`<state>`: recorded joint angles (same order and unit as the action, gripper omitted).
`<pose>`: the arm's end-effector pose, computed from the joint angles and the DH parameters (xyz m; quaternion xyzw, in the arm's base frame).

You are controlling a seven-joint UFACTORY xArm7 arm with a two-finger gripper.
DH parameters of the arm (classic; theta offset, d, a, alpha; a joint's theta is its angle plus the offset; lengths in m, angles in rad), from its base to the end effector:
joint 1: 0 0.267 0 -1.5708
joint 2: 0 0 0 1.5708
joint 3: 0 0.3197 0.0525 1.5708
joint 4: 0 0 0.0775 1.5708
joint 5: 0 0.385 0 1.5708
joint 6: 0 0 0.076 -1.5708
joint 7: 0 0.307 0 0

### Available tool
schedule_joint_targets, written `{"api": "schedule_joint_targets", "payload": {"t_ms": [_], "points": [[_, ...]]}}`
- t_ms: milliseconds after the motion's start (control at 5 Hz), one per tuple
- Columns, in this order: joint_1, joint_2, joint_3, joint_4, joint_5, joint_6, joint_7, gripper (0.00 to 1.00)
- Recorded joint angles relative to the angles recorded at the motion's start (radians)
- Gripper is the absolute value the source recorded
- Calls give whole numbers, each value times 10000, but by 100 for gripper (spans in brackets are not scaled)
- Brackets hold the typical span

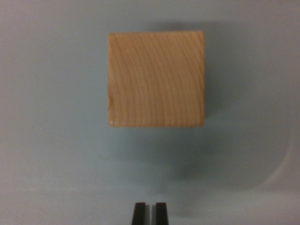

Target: Push wooden cube

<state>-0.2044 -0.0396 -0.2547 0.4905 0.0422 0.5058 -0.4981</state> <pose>0.3475 -0.1647 -0.0099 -0.9998 -0.0012 -0.0172 0.0084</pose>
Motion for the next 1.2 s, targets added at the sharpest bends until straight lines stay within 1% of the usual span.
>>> {"api": "schedule_joint_targets", "payload": {"t_ms": [200,400,600,1200], "points": [[-24,-6,-40,-152,1,-145,-72,0],[-24,-6,-40,-152,1,-145,-72,0],[-43,-11,-70,-268,2,-257,-127,0],[-54,-14,-88,-338,2,-324,-160,0]]}}
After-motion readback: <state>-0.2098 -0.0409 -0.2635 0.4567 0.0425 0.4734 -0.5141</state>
